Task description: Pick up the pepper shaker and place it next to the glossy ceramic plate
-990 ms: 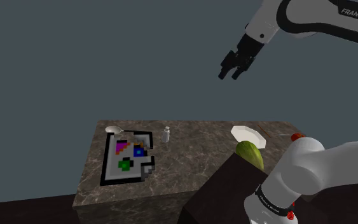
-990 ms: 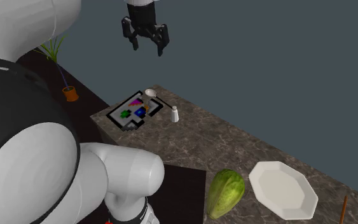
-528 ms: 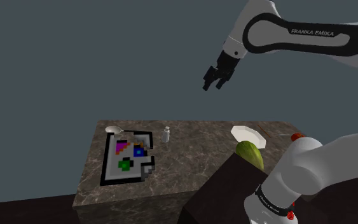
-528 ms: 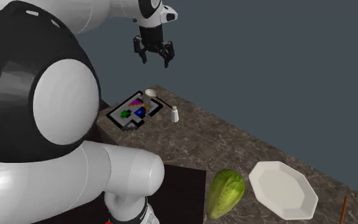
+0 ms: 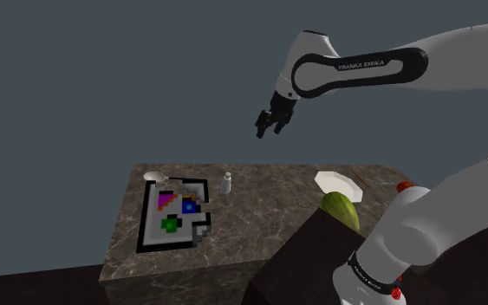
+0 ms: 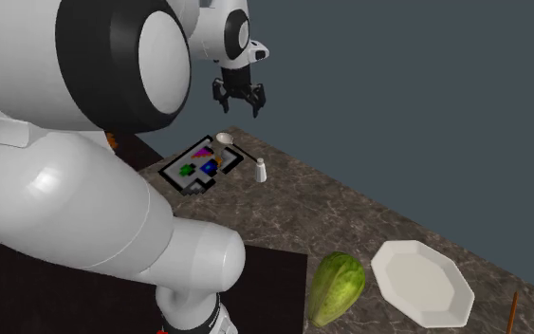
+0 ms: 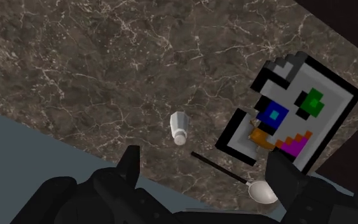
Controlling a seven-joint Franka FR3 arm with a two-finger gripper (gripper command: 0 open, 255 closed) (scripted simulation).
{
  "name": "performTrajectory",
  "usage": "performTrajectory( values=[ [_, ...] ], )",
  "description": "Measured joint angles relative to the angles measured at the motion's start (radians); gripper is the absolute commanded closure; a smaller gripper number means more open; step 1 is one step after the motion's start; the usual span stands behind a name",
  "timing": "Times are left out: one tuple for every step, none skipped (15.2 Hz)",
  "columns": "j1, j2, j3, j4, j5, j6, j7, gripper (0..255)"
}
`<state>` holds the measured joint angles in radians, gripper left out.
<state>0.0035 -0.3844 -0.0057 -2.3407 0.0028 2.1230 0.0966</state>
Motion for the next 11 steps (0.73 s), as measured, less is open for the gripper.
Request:
performTrajectory(
  values=[
    [0.000, 0.035, 0.002, 0.000, -0.004, 0.030, -0.002, 0],
    [-0.001, 0.068, 0.001, 0.003, -0.008, 0.053, -0.007, 0],
    [-0.001, 0.102, 0.001, 0.006, -0.012, 0.079, -0.010, 0],
    [0.000, 0.143, 0.003, 0.022, -0.017, 0.099, -0.009, 0],
    [0.000, 0.178, 0.004, 0.026, -0.021, 0.123, -0.012, 0],
    [0.000, 0.209, 0.006, 0.037, -0.026, 0.138, -0.010, 0],
    [0.000, 0.255, 0.006, 0.055, -0.032, 0.160, -0.013, 0],
    [-0.001, 0.291, 0.006, 0.070, -0.037, 0.175, -0.014, 0],
    [-0.002, 0.338, 0.006, 0.088, -0.043, 0.198, -0.017, 0],
    [0.000, 0.364, 0.008, 0.094, -0.049, 0.211, -0.014, 0],
    [-0.001, 0.403, 0.007, 0.113, -0.055, 0.227, -0.017, 0]
  ],
)
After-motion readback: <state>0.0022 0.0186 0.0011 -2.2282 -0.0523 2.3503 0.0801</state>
